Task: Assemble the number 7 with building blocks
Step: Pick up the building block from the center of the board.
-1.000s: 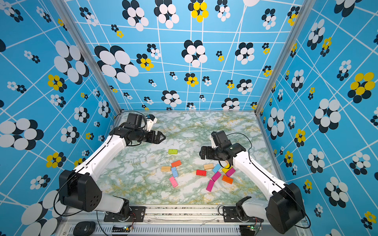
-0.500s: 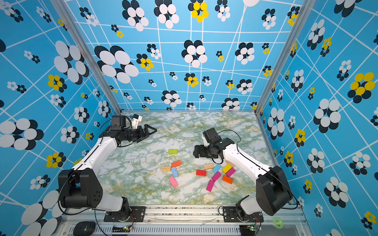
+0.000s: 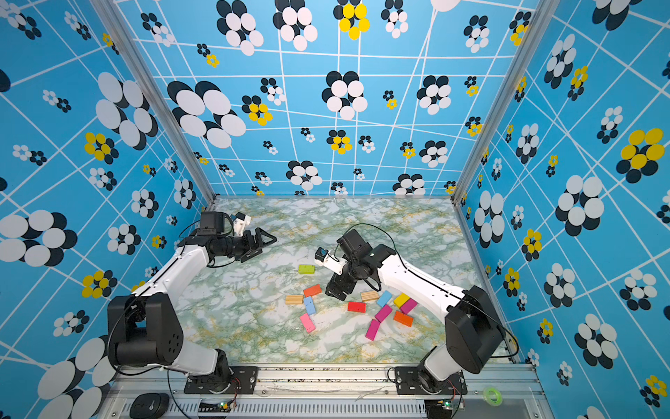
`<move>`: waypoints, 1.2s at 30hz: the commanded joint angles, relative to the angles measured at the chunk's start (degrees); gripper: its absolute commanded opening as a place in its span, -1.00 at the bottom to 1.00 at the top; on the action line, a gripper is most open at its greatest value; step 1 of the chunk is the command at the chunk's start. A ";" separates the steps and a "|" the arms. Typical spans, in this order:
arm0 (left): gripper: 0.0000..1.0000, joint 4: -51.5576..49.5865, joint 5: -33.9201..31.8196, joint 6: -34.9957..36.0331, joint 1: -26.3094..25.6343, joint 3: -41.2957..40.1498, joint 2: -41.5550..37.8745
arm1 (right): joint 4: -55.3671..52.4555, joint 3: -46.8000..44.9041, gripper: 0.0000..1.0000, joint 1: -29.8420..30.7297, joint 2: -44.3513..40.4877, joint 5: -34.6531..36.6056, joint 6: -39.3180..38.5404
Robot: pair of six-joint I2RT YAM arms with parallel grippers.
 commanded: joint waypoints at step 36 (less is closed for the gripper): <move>0.98 -6.14 -5.68 7.09 -2.80 -0.74 1.26 | -4.92 22.48 0.36 6.01 31.27 1.97 -37.90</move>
